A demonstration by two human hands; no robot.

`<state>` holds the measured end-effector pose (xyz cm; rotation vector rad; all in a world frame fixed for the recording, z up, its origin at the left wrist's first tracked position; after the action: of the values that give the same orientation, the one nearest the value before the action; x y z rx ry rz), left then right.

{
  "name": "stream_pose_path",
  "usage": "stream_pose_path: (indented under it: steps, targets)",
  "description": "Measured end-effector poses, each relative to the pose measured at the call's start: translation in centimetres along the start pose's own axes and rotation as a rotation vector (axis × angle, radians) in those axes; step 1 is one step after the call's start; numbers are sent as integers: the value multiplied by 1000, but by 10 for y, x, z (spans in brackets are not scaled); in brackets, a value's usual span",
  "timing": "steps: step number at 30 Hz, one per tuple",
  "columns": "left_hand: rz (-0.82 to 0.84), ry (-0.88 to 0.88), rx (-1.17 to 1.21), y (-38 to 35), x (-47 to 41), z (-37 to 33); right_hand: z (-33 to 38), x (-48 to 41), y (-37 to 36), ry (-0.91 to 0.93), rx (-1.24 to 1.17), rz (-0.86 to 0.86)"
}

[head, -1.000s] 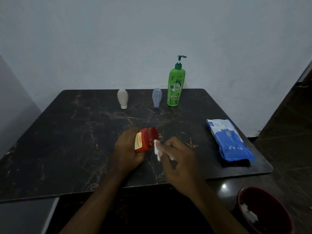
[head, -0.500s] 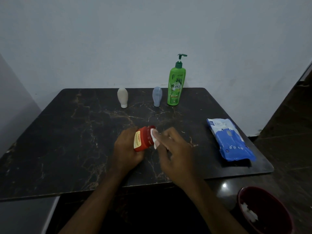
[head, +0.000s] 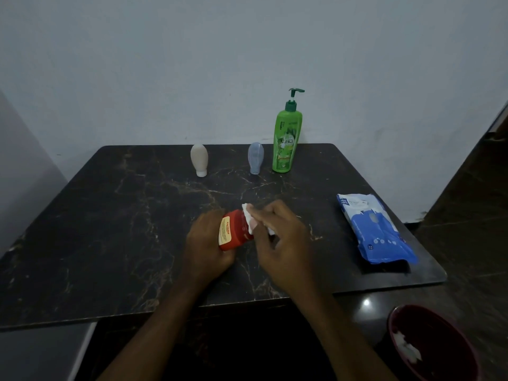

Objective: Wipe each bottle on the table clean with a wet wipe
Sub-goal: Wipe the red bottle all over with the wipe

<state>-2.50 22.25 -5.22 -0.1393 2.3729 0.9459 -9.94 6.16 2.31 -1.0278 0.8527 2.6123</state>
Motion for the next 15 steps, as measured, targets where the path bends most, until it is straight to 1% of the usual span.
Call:
stream_pose_path:
  steps: [3,5,8,9,12,15]
  targets:
    - [-20,0,19,0,0,1,7,19,3,49,-36,-33]
    - [-26,-5,14,0,-1,-1,3,27,8,53,-47,-11]
    - [-46,16,17,2,-3,-2,-20,22,17,-51,53,53]
    - [-48,27,21,2,-3,-2,-27,17,21,-85,78,41]
    - [-19,31,-3,2,-1,-5,-33,-5,30,-136,18,-27]
    - [-5,30,-15,2,-1,-6,-18,-19,13,-126,-3,52]
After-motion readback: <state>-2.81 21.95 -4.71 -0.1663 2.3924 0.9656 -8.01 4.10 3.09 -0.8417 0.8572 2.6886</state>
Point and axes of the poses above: each hand's wrist, its own x-axis away from the middle knuckle, its own y-axis out of the back of the hand, z = x × y, the point moved 6 cm from there along -x, towards the middle knuckle, and after that the axes turned 7 degrees about y, right-handed, at the moved point
